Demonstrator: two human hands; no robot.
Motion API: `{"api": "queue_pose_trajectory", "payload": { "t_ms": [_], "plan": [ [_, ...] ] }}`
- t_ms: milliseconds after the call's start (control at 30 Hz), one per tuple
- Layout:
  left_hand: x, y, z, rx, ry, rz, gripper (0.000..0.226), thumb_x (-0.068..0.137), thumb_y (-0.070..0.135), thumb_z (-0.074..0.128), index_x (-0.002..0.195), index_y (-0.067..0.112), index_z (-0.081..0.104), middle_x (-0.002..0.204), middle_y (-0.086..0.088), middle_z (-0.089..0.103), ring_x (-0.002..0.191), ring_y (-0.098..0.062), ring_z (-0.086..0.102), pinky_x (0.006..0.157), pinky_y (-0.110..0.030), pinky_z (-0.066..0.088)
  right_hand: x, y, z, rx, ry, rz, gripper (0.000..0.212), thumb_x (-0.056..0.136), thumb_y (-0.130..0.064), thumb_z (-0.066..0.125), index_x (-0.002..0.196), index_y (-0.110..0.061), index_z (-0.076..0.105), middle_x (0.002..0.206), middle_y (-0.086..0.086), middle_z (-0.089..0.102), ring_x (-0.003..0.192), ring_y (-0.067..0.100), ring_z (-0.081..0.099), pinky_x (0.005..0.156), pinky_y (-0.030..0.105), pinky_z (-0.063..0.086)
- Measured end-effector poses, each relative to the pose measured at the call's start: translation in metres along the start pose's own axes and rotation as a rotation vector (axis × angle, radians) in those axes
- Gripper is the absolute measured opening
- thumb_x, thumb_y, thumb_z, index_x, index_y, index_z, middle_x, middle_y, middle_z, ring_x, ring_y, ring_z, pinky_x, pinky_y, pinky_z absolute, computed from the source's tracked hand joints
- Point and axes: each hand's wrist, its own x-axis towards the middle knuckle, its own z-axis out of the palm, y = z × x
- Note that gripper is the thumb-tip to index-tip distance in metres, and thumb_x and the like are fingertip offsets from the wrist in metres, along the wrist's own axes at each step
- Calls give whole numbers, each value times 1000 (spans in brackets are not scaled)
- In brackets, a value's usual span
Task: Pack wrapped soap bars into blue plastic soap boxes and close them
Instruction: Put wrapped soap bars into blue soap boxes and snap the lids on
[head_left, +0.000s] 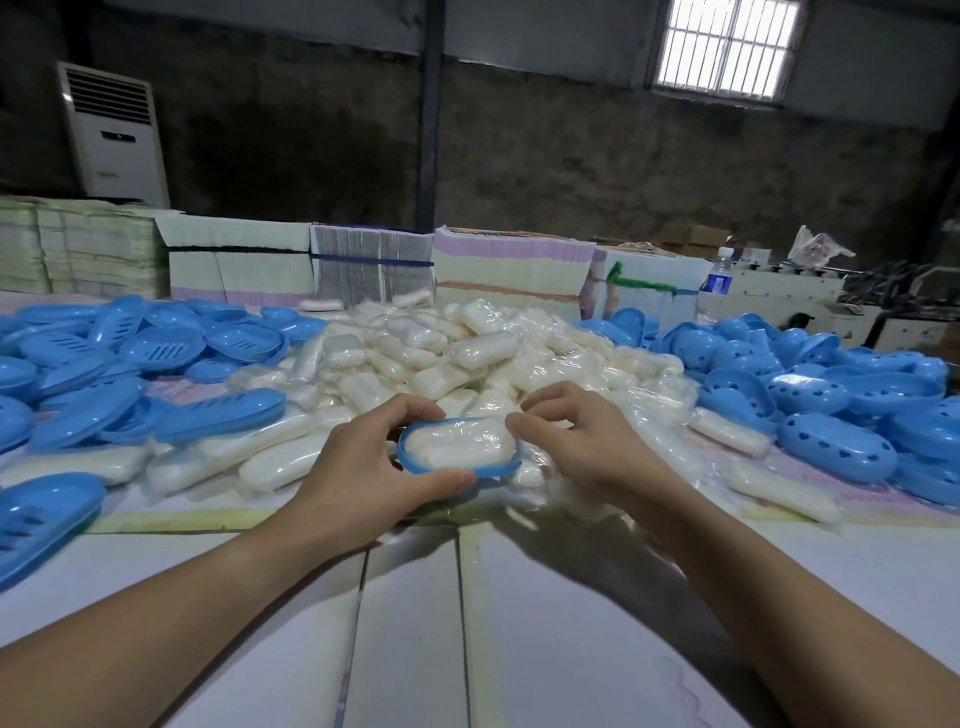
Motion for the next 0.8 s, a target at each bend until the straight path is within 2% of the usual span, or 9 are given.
{"api": "queue_pose_trajectory", "payload": {
  "t_ms": [133, 200, 267, 333, 400, 467, 533, 633, 800],
  "plan": [
    [-1, -1, 0, -85, -153, 14, 64, 46, 58, 85, 106, 48, 65, 106, 24, 67, 93, -3, 68, 76, -22, 57, 4, 4, -22, 90, 212, -20, 9, 85, -32, 67, 80, -36, 74, 93, -19, 69, 89, -4, 60, 75, 13, 43],
    [-2, -2, 0, -98, -319, 21, 65, 47, 55, 88, 108, 50, 65, 112, 22, 69, 99, -8, 70, 79, -26, 60, 9, 15, -38, 91, 315, 3, 10, 87, -29, 65, 89, -36, 72, 91, -20, 69, 86, -3, 61, 77, 18, 48],
    [-3, -3, 0, -94, -452, 35, 68, 46, 52, 91, 108, 54, 64, 114, 23, 69, 101, -7, 70, 80, -20, 57, 17, 33, -57, 60, 440, 80, 14, 88, -27, 62, 97, -32, 72, 93, -19, 69, 87, 0, 62, 81, 27, 50],
    [-3, -4, 2, -64, -474, 64, 71, 43, 53, 92, 107, 57, 63, 111, 26, 70, 99, -2, 69, 78, -10, 52, 28, 54, -78, -12, 564, 182, 23, 88, -25, 59, 108, -26, 70, 102, -9, 69, 96, 10, 61, 84, 31, 49],
    [-2, -6, 4, -29, -466, 94, 73, 41, 57, 91, 107, 59, 62, 109, 29, 69, 97, 3, 68, 76, -6, 49, 34, 77, -102, -247, 633, 282, 33, 88, -27, 56, 120, -26, 64, 116, -1, 66, 110, 21, 54, 86, 36, 43],
    [-1, -8, 4, -7, -467, 125, 74, 40, 59, 90, 109, 60, 62, 110, 29, 69, 97, 6, 68, 76, -5, 48, 28, 104, -125, -589, 585, 417, 42, 89, -30, 54, 131, -27, 54, 129, 6, 57, 122, 31, 43, 95, 44, 38],
    [1, -10, 4, 10, -460, 152, 79, 38, 64, 91, 111, 59, 62, 112, 28, 68, 99, 4, 68, 78, -7, 50, 11, 134, -144, -804, 491, 602, 49, 89, -33, 53, 137, -25, 45, 138, 11, 47, 128, 34, 34, 100, 50, 33],
    [4, -11, 4, 27, -455, 165, 89, 32, 82, 85, 115, 60, 61, 115, 27, 68, 100, 2, 68, 80, -8, 51, -13, 167, -162, -872, 421, 800, 56, 90, -43, 55, 139, -21, 39, 144, 15, 39, 133, 37, 29, 105, 55, 30],
    [6, -15, 6, 43, -455, 176, 98, 31, 83, 84, 122, 56, 59, 115, 24, 71, 96, 4, 69, 80, -7, 50, -14, 183, -170, -874, 352, 830, 58, 86, -39, 56, 139, -25, 36, 146, 16, 32, 136, 40, 24, 107, 57, 23]
  ]
}}
